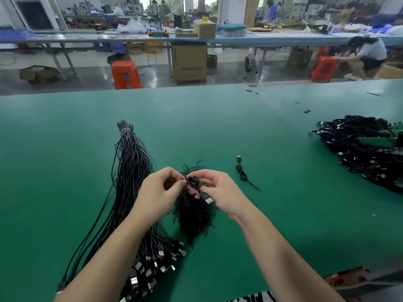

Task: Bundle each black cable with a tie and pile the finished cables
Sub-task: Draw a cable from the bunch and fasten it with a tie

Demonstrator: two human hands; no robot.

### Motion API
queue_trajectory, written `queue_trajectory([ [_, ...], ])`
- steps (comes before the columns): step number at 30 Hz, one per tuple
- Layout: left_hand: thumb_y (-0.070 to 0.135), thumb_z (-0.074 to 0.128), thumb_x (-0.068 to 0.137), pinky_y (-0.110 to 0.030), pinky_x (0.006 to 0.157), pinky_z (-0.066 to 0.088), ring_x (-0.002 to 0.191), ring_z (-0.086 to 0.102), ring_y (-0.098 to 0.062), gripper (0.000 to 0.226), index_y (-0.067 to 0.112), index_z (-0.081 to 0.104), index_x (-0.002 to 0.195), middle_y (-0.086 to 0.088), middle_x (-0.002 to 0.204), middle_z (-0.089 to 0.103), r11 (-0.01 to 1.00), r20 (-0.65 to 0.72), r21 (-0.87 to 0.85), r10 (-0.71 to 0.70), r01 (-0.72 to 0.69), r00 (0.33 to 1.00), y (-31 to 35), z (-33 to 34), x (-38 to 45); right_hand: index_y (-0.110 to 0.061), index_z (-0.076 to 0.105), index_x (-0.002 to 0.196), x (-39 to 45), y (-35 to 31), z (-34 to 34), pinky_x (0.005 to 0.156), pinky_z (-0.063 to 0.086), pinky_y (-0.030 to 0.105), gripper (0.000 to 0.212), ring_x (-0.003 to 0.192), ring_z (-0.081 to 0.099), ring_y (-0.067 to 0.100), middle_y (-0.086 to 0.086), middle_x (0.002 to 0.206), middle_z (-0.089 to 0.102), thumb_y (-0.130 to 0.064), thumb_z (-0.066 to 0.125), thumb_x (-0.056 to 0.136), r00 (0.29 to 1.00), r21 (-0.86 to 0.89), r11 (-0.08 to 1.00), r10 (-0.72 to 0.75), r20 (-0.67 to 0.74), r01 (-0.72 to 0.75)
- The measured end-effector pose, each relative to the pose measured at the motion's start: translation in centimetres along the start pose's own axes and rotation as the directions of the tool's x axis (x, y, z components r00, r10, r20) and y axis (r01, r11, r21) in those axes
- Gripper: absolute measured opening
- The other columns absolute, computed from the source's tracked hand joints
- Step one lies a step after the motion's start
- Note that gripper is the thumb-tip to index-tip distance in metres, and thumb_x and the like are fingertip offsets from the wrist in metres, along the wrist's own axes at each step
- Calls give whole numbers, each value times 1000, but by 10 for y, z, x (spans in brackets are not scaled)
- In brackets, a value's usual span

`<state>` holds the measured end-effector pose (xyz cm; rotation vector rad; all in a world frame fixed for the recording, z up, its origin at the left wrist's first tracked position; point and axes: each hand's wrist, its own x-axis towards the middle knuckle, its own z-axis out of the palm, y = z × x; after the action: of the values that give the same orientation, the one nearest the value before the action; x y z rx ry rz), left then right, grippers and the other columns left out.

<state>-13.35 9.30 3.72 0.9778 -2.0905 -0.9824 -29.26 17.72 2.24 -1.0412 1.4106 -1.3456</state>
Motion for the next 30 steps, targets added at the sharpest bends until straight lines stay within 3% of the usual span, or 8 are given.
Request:
queue_trajectory([
  [3, 20, 73, 89, -26, 56, 40, 54, 50, -5, 15, 24, 66, 76, 8, 61, 61, 999, 15, -26, -20, 21, 1000, 1, -1, -1, -23, 76, 92, 0, -3, 2, 66, 51, 24, 13, 66, 59, 7, -8, 80, 72, -10, 75, 89, 996, -74, 997, -25, -81, 19],
  [5, 19, 72, 89, -26, 64, 45, 63, 56, -6, 15, 24, 65, 77, 8, 67, 64, 991, 23, 65, 113, -114, 993, 4, -3, -3, -22, 76, 89, -2, -3, 1, 59, 45, 21, 3, 53, 51, 10, -6, 69, 67, -20, 75, 91, 993, -107, 994, -13, -119, 1],
  [9, 21, 58, 90, -41, 78, 42, 72, 60, -20, 11, 18, 65, 82, 9, 75, 62, 668, 141, 529, 540, -524, 830, 7, -6, -4, -21, 69, 78, -2, 2, 1, 44, 23, 19, 22, 45, 30, 9, -10, 51, 42, -17, 64, 99, 996, -68, 997, 38, -77, -43],
  [13, 22, 48, 90, -40, 75, 45, 70, 60, -23, 21, 17, 66, 81, 6, 73, 61, 530, 245, 578, 613, -620, 752, 6, -2, -5, -15, 63, 102, -2, 3, 0, 41, 27, 18, 6, 43, 37, 8, -9, 52, 54, -19, 65, 98, 990, -53, 995, 78, -121, -85],
  [16, 22, 52, 90, -40, 76, 43, 73, 60, -20, 17, 18, 66, 82, 8, 76, 61, 608, 225, 530, 570, -591, 790, 5, 1, -7, -20, 65, 92, -2, 3, -1, 42, 28, 24, 8, 48, 41, 18, 9, 68, 67, -21, 62, 99, 992, -14, 996, 91, -83, -93],
  [19, 19, 67, 89, -37, 80, 43, 75, 58, -9, 10, 24, 62, 81, 13, 77, 60, 805, 163, 382, 425, -454, 891, 2, -3, -7, -13, 70, 103, -3, 0, -6, 43, 40, 24, 22, 48, 48, 13, 11, 80, 73, -19, 49, 106, 994, 78, 990, 113, 9, -114],
  [22, 17, 73, 87, -17, 70, 43, 74, 59, -6, 18, 28, 63, 76, 13, 75, 64, 964, 106, 142, 213, -226, 971, -1, -7, -6, -6, 66, 114, -6, 0, -13, 53, 51, 22, 17, 64, 63, 15, 10, 92, 76, -4, 54, 102, 990, 153, 983, 79, 118, -97],
  [30, 21, 76, 87, -28, 64, 46, 63, 55, -11, 13, 24, 68, 76, -1, 74, 66, 999, 122, -32, 22, -18, 992, 0, -8, -1, -16, 77, 89, -2, 2, -8, 43, 42, 19, 13, 66, 64, 10, 1, 75, 71, -3, 74, 88, 1000, 14, 1000, -27, -12, 27],
])
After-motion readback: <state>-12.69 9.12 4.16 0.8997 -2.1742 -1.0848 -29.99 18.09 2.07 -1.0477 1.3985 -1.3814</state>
